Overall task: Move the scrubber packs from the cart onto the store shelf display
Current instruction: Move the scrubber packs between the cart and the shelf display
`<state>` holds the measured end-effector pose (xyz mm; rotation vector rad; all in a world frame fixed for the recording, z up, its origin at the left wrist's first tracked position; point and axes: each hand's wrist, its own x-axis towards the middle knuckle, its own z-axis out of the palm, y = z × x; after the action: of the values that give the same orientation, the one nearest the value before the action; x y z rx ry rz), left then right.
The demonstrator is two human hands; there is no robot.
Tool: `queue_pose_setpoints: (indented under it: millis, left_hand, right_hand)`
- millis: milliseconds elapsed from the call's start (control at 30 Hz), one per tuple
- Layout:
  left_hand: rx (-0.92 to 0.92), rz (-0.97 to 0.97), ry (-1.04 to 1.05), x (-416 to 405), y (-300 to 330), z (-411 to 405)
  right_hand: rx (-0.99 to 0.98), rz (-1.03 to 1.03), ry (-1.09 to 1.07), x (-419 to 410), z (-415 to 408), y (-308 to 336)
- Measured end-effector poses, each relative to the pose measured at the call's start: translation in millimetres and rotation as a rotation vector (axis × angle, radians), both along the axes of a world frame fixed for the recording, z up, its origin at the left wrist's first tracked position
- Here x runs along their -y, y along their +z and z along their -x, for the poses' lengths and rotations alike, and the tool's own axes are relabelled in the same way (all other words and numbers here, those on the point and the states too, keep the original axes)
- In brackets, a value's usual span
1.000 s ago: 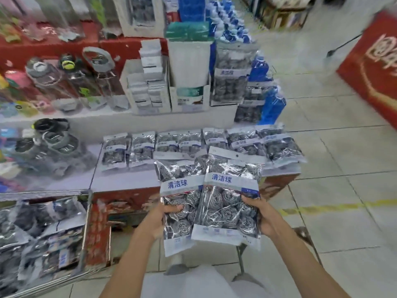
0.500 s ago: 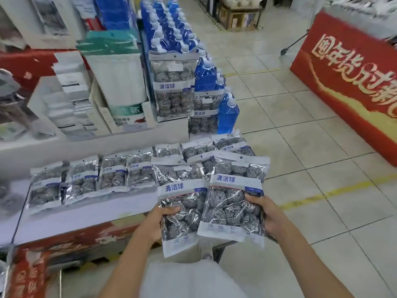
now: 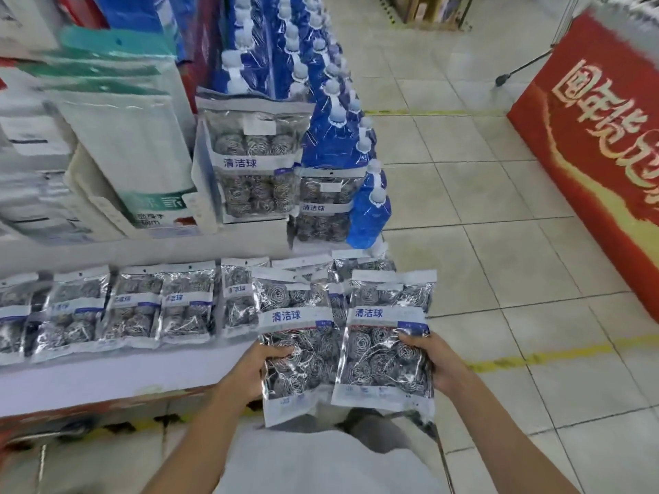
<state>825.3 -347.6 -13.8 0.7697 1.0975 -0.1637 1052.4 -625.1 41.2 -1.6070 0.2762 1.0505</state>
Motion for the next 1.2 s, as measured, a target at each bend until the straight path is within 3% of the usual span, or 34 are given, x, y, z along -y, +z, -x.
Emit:
queue_pose_setpoints:
  millis: [267, 433, 600, 867, 1200]
  left_hand:
    - [-0.119, 0.039, 0.062, 2.1, 5.7, -73.3]
    - [-0.170, 0.035, 0.054, -12.0, -75.7, -91.9]
    - [-0.198, 0.030, 0.065, -11.8, -49.2, -124.8]
    - [-0.331, -0.303, 0.110, -13.4, -70.2, -126.3]
    - [-0.390, -0.452, 0.056, -15.9, -77.7, -132.7]
  right_hand:
    - [-0.009, 0.136, 0.228, -36.5, -100.3, -34.4]
    - [-0.065, 0.154, 0.296, -63.0, -144.5, -51.3]
    - [-0.031, 0.224, 0.370, -76.6, -174.4, -90.3]
    - [0.131, 0.356, 0.234, -68.5, -174.7, -119.9]
    - [0.327, 0.469, 0.421, -85.8, -172.9, -112.6]
